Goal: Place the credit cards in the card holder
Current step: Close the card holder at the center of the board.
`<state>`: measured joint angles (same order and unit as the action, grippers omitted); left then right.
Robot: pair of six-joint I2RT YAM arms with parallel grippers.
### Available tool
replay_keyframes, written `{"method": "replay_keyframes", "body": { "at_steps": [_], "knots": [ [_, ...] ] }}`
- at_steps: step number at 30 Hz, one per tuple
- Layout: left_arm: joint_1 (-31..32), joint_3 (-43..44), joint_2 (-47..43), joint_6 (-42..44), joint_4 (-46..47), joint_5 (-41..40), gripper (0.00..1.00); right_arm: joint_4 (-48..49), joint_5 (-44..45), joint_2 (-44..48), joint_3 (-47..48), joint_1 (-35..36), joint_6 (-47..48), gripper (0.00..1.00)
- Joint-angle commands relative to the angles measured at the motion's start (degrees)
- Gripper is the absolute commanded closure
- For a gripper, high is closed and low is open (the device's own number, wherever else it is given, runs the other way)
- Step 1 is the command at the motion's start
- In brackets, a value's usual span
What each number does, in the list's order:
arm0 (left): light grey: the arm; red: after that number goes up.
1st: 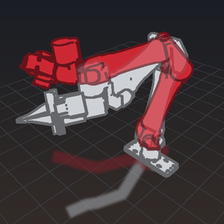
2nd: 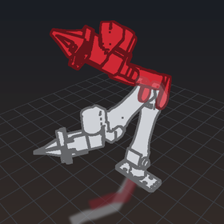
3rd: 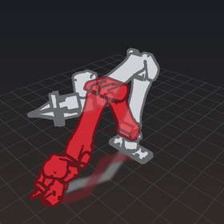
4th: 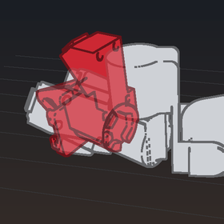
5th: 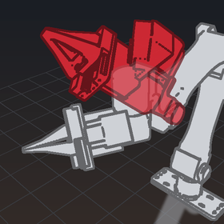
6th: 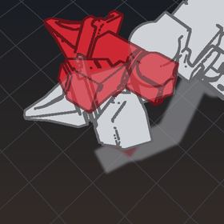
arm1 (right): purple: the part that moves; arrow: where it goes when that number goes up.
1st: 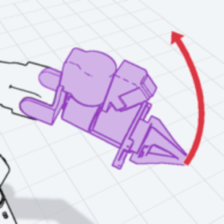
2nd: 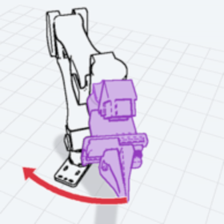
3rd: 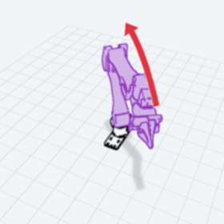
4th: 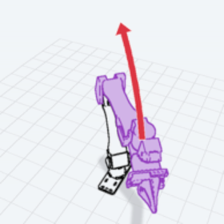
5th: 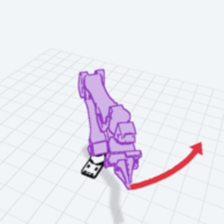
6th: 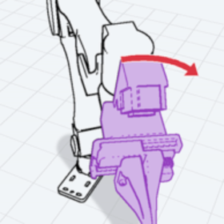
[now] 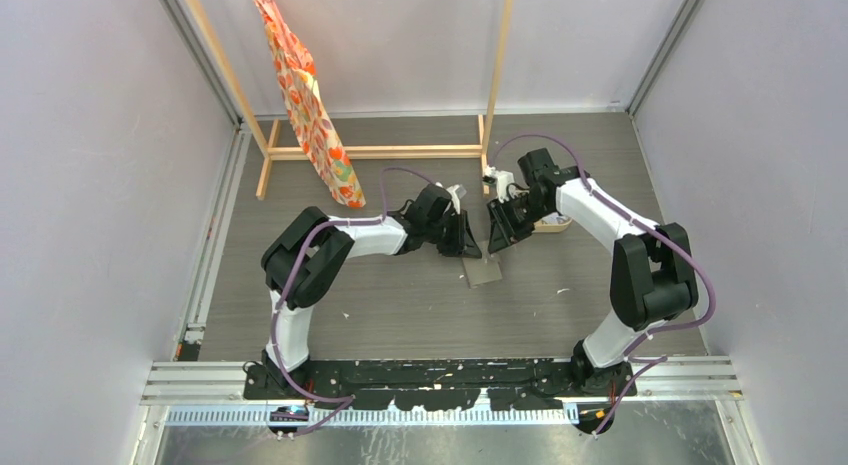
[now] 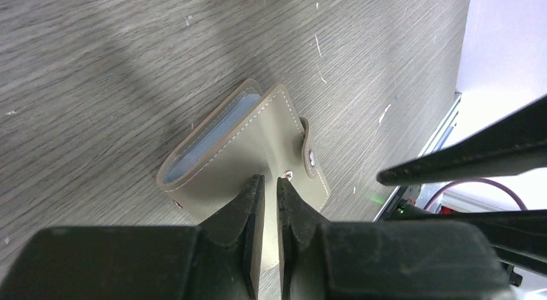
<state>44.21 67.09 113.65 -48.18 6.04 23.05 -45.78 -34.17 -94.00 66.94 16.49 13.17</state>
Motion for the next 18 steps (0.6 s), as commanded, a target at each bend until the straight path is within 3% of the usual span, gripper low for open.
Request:
{"method": "replay_keyframes", "body": {
  "at_steps": [1,10,18],
  "knots": [
    [0.0,-1.3,-2.6,-0.7,2.4,1.0,0.85,2.9,7.2,1.6,-0.7,2.4,-0.9,0.67],
    [0.0,-0.5,-0.7,-1.1,0.8,0.6,0.85,5.5,17.4,-0.6,-1.0,6.9,-2.6,0.61],
    [0.0,0.4,0.3,-1.2,-0.4,0.2,0.85,5.9,20.7,-2.3,-1.0,8.9,-2.4,0.60]
  ]
}}
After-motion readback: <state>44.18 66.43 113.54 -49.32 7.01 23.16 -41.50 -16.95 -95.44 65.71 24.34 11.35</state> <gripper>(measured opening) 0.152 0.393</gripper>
